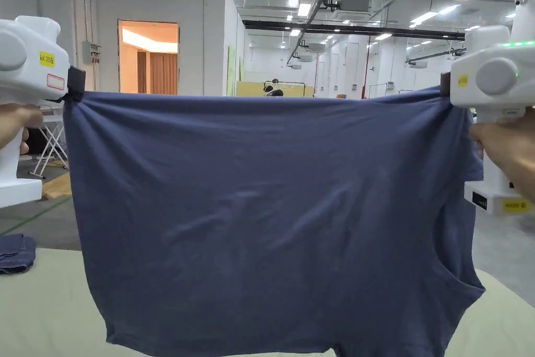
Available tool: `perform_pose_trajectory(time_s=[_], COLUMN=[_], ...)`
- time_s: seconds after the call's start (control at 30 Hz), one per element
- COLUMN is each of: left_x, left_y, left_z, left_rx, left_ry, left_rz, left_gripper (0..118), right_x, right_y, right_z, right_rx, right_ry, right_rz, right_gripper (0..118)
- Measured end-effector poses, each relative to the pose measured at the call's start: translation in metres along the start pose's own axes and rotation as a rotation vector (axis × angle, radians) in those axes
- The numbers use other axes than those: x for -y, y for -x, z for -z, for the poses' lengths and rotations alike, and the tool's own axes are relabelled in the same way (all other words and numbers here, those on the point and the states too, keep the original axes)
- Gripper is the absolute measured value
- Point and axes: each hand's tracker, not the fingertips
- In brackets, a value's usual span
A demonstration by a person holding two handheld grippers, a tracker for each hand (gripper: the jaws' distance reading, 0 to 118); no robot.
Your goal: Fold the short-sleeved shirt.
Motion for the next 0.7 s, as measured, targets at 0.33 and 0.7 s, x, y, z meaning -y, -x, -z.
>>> perform_pose_trajectory(time_s=[0.33,0.7], left_x=[0.015,0.096], left_y=[0.002,0.000], left_z=[0.027,0.026], left_rx=[-0.036,-0.059], left_ry=[-0.023,-0.003], left_rz=[-0.006,-0.083], left_gripper=[0,0], right_x=[0.012,0.088], right_y=[0.001,0.010], right_z=[0.003,0.006], right_rx=[0.016,0.011], right_ry=[-0.055,0.037], right_rz=[-0.022,-0.020], right_gripper=[0,0])
